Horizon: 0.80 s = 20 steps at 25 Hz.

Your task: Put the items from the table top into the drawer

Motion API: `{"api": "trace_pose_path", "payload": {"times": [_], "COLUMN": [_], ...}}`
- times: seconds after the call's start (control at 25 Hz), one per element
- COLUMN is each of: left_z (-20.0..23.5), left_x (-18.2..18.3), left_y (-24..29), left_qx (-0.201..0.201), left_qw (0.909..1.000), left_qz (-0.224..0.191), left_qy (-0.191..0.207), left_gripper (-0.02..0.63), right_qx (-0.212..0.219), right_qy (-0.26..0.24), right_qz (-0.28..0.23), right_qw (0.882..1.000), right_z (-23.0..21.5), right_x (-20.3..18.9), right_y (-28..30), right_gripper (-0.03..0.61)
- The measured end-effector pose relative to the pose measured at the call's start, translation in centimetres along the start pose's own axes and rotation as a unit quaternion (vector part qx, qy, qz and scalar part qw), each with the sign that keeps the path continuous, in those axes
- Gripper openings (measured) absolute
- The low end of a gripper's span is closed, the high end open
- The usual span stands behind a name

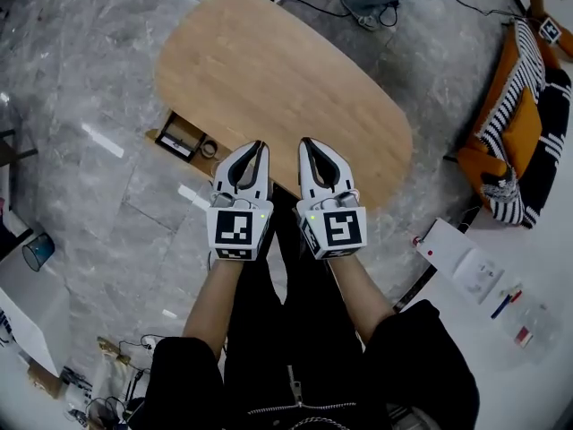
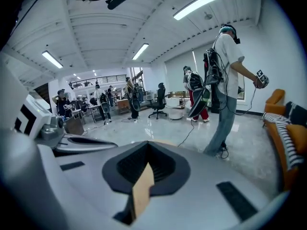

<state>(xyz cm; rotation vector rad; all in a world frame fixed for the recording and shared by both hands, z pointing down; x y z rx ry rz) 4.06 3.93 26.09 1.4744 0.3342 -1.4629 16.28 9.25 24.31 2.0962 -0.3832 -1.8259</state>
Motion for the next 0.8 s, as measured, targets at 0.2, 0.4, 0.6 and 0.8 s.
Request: {"api": "trace_pose_path", "payload": {"times": [0.2,0.4,0.6,0.8], "left_z": [-0.3,-0.5,-1.0,-0.8], "left_x": [1.1,1.5,1.5,0.7], "left_y": [-0.9,-2.0,-2.6,-2.4], "left_qx": [0.006,0.014,0.016,0.017], "left_qw": [1.0,0.9999,0.9998,0.9998], "left_qz": [0.004,0.007,0.006,0.009], "left_qy": [0.004,0.003,0.002,-0.004], "left_gripper": [0.026,0.026,0.026,0.026], "right_qx": [0.004,0.004,0.012,0.016], "right_qy": [-0.008,-0.006,-0.006,-0.004], "right_qz": [0.01,0.015,0.015,0.015], "right_qw": [1.0,1.0,1.0,1.0], "right_z": [0.3,0.4,0.9,1.3], "right_x": [0.6,1.2,1.4,1.2], "right_y": [-0.9,-2.1,-2.3,-1.7], "right_gripper": [0.009,0.008,0.009,0.008]}}
Point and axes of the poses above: the fingertips, and each gripper's own axes: y forward along the fingers, z to its left, x out of its top, the point moved 7 cm from there along -y, backward along the fingers, and after that the axes turned 3 degrees about -x, right-handed, at the moved point
